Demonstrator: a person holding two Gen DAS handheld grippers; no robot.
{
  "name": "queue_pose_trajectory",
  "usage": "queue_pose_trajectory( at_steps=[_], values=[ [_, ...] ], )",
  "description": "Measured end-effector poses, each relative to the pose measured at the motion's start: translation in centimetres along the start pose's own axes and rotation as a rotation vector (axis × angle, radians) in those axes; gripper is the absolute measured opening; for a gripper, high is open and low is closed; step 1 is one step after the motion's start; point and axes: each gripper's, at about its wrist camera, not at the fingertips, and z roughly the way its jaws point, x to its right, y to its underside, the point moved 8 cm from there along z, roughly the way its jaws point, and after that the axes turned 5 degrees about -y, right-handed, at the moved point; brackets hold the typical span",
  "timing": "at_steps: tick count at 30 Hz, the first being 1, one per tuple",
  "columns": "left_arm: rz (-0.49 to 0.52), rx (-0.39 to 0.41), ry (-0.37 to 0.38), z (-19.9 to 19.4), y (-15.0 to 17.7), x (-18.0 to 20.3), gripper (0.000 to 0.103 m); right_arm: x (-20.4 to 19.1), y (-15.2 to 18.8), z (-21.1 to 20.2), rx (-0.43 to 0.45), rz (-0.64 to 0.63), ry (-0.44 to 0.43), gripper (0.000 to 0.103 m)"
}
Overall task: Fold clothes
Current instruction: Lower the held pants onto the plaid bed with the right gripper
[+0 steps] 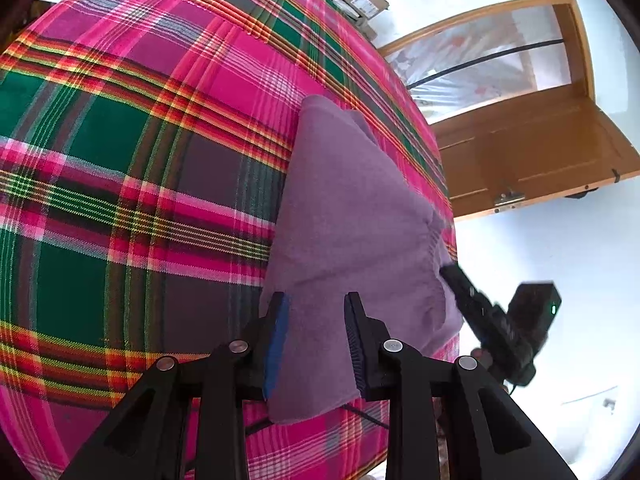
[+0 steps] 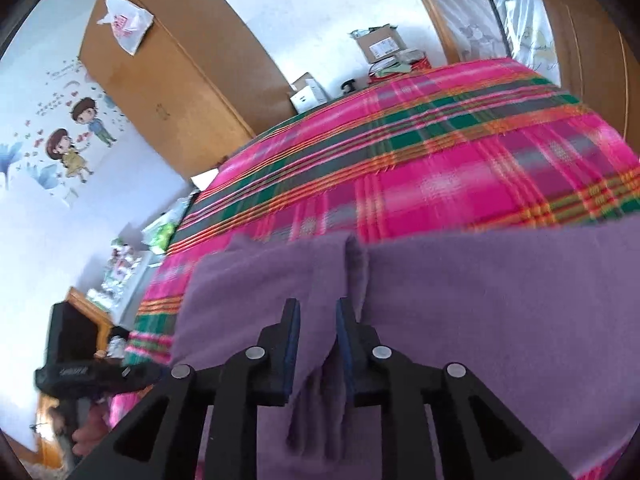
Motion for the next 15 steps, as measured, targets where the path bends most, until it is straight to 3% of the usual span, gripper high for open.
queue_pose_trajectory(
  at_steps=[9,11,15],
  values=[
    [0.006,-0.002,-0.003,-0.1,0.4,0.2,0.03,-1.0,4.2,-1.2,-0.007,0.014,-0.027,0.027],
    [0.006,0.0,-0.003,-0.3,0.4,0.0,0.03,-1.5,4.2,-1.5,0.003,-0.013,-0.024,0.007],
    [0.006,0.002,-0.002,-0.7,0.6,-0.2,0.03,-2.4,3.8,-2.8,0.019,-0.031,-0.044,0.006]
  ],
)
